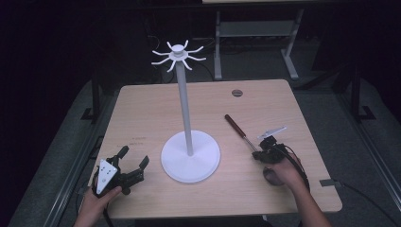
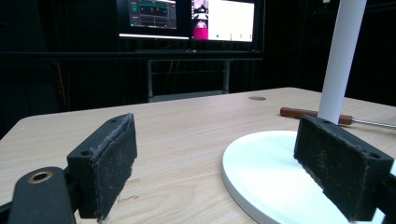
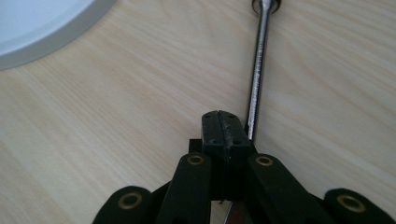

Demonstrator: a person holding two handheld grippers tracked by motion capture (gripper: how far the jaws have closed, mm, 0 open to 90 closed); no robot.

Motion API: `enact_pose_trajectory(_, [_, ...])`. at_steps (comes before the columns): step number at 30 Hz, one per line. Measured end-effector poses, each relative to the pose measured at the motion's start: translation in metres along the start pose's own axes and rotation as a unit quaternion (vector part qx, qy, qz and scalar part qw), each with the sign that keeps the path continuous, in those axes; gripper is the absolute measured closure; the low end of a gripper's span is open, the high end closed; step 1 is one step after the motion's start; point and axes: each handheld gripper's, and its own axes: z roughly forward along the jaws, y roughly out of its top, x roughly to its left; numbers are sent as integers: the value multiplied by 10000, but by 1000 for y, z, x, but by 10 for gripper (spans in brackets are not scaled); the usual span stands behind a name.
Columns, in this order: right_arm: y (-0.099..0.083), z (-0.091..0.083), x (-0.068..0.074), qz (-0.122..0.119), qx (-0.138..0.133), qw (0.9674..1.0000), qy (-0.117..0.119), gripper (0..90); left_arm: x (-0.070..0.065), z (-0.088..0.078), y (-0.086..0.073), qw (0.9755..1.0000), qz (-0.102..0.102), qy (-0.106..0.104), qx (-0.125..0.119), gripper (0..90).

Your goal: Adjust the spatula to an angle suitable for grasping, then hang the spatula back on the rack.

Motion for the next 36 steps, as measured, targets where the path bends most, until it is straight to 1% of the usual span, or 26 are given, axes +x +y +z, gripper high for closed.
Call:
enact_pose_trajectory(4, [-2,-3,-7,75,-23,10000,-30,897,0,0,0,10000,7,0,3,127])
enact_pose_trajectory(6, [-2,-5,-9,65,-65,10000,-13,897,0,0,0,10000,8,-1,5,127])
enact_pose_trajectory(14, [1,-12,-8,55,-233,9996,152,890,0,0,0,10000,11,0,6,127])
enact_pose_trajectory(17, [2,-13,-7,34,-269,9995,163,872,0,0,0,10000,7,1,5,127])
enact_pose_trajectory(19, [5,-16,-7,9,-338,9992,208,840,0,0,0,10000,8,-1,5,127])
enact_pose_trajectory(21, [8,-18,-7,59,-381,9989,279,789,0,0,0,10000,5,0,1,127])
enact_pose_trajectory(23, [12,-18,-8,55,-401,9987,324,743,-1,0,0,10000,-6,0,-10,127])
enact_pose_trajectory(25, [13,-19,-8,85,-399,9986,339,727,-1,0,0,10000,1,-1,-7,127])
enact_pose_trajectory(28, [23,-17,-10,110,-378,9987,335,680,0,0,0,10000,6,2,4,127])
enact_pose_trajectory(30, [25,-17,-10,107,-354,9988,332,668,0,0,0,10000,6,3,6,127])
enact_pose_trajectory(31, [31,-15,-11,122,-247,9992,288,653,0,0,0,10000,9,1,6,127])
enact_pose_trajectory(36, [46,-12,-14,106,-121,9997,204,626,0,0,0,10000,10,8,6,127])
